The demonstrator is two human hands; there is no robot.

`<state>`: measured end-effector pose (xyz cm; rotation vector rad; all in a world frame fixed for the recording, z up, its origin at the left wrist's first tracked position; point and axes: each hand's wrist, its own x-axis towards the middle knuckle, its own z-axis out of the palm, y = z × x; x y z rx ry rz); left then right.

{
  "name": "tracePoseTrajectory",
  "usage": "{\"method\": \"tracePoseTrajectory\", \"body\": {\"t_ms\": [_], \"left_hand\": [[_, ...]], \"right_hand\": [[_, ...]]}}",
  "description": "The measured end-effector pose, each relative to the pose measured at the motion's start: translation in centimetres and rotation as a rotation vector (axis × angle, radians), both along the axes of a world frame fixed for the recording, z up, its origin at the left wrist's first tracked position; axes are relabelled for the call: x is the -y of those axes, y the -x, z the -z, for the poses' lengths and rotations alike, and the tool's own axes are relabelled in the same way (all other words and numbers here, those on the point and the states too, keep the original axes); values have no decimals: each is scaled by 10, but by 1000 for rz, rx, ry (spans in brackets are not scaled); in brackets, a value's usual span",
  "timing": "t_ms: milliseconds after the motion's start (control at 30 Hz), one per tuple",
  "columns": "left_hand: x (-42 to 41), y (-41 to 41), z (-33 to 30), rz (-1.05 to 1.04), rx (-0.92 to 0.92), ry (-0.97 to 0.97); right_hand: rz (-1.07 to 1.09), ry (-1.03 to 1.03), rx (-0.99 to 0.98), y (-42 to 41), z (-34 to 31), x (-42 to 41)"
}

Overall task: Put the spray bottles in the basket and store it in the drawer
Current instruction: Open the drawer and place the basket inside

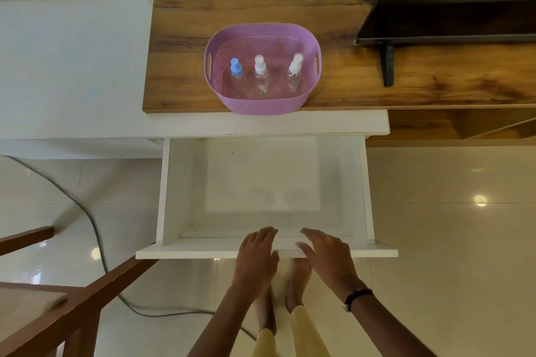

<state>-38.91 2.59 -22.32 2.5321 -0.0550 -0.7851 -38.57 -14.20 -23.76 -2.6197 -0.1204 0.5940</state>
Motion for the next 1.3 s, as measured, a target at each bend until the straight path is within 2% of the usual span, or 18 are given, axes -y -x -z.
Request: {"method": "tracePoseTrajectory", "body": {"t_ms": [400, 500, 567, 800, 967, 1300], "left_hand": [[-20, -149, -47, -703, 475, 295], [-32, -190, -63, -847, 540, 334], [-39, -217, -70, -914, 518, 332], [-61, -278, -69, -925, 410, 385], [-63, -292, -64, -916, 357, 396], [-71, -297, -60, -854, 400, 331]], "right_hand": [[324, -173, 384, -182, -59, 20], [426, -176, 419, -226, -74, 18], [460, -206, 424, -250, -80, 15], [544, -331, 333, -297, -84, -3], [516, -263, 295, -310, -76, -7], [468, -236, 295, -309, -80, -11]]}}
